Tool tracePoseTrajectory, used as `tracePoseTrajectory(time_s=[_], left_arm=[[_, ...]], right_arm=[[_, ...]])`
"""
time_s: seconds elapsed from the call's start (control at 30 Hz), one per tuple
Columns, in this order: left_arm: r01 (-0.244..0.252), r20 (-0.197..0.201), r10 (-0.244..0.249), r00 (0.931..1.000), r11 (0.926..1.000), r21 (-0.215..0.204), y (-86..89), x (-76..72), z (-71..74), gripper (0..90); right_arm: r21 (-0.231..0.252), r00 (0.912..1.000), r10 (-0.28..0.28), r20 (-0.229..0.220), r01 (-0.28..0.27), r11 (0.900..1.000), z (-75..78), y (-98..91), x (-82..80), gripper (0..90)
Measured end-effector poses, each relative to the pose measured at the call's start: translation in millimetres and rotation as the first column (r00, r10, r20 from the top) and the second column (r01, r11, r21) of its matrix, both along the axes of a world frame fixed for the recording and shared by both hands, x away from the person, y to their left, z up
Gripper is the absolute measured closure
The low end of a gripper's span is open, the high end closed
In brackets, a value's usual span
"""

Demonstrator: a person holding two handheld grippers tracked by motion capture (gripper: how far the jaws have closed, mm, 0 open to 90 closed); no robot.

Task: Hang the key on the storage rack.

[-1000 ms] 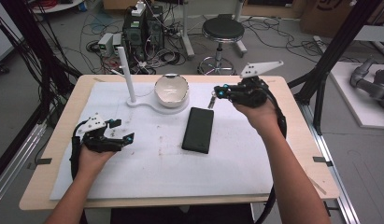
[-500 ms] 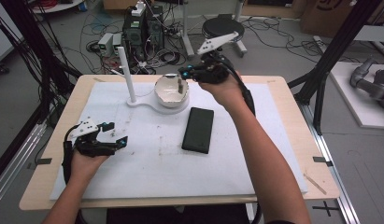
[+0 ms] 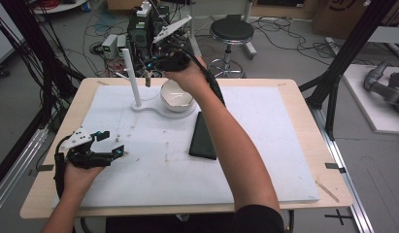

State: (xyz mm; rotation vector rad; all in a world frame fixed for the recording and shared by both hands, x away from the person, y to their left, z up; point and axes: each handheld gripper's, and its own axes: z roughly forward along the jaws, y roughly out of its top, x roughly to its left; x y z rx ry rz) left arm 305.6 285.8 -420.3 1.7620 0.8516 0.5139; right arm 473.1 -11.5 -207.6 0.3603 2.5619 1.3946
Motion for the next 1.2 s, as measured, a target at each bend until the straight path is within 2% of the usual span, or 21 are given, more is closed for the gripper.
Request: tracePoseTrajectory(time_s=[0.13,0.23,0.27,0.3,0.37,0.47,0.57,0.6,0.63,0.67,0.73,0.8,1.0,1.2], left_arm=[[0.004,0.0,-0.004,1.0,1.0,0.0,-0.2,1.0,-0.6,15.9],[0.009,-0.002,-0.009,1.0,1.0,0.002,-1.4,1.9,-1.2,16.0],[0.01,-0.002,-0.01,0.9999,0.9999,0.003,-1.7,2.0,-1.3,15.9],[0.012,0.0,-0.012,0.9999,0.9999,0.004,-1.9,2.1,-1.2,15.9],[0.012,0.0,-0.012,0.9999,0.9999,0.004,-2.2,1.8,-0.9,15.9],[0.012,0.0,-0.012,0.9999,0.9999,0.003,-2.0,1.7,-0.8,16.0],[0.011,0.0,-0.011,0.9999,0.9999,0.006,-2.2,2.0,-1.1,15.9],[0.01,-0.001,-0.01,0.9999,0.9999,0.005,-2.5,1.7,-1.1,15.9],[0.012,0.0,-0.012,0.9999,0.9999,0.007,-2.5,1.8,-1.0,15.9],[0.012,0.001,-0.012,0.9999,0.9999,0.006,-2.6,1.8,-1.0,15.9],[0.012,0.001,-0.012,0.9999,0.9999,0.005,-2.7,1.7,-1.1,15.9],[0.012,0.0,-0.012,0.9999,0.9999,0.003,-2.9,2.0,-1.4,15.9],[0.018,0.001,-0.018,0.9998,0.9998,0.006,-4.2,2.2,-1.2,15.9],[0.019,-0.002,-0.019,0.9998,0.9998,0.01,-3.8,2.3,-1.4,15.9]], right_arm=[[-0.013,0.9998,0.012,-0.013,-0.012,0.9998,-6.9,26.4,9.5,90.0],[-0.028,0.9998,0.02,0.003,-0.02,0.9994,-12.9,45.1,15.0,90.0],[-0.032,0.9997,0.016,-0.016,-0.016,0.9994,-14.9,50.4,15.3,90.0],[-0.031,0.9998,0.021,-0.002,-0.021,0.9993,-17.1,55.2,18.2,90.0],[-0.039,0.9997,0.009,-0.025,-0.01,0.9992,-21.5,63.4,20.3,90.0],[-0.056,0.9995,-0.017,-0.028,0.015,0.9983,-26.3,72.7,26.8,90.0],[-0.045,0.9995,-0.022,-0.021,0.021,0.9988,-28.3,78.4,34.1,90.0],[-0.056,0.9988,-0.032,-0.037,0.03,0.998,-28.4,80.8,35.5,90.0],[-0.062,0.999,-0.037,-0.026,0.035,0.9974,-28.9,82.4,37.8,90.0],[-0.063,0.9984,-0.043,-0.037,0.041,0.9972,-29.9,83.8,38.9,90.0],[-0.069,0.9986,-0.047,-0.026,0.045,0.9966,-32.0,84.3,42.6,90.0],[-0.07,0.9969,-0.064,-0.045,0.061,0.9956,-34.3,83.3,44.7,90.0],[-0.045,0.9948,-0.08,-0.063,0.077,0.996,-39.3,83.2,51.3,90.0],[-0.059,0.9933,-0.096,-0.063,0.093,0.9939,-44.4,86.3,54.0,90.0]])
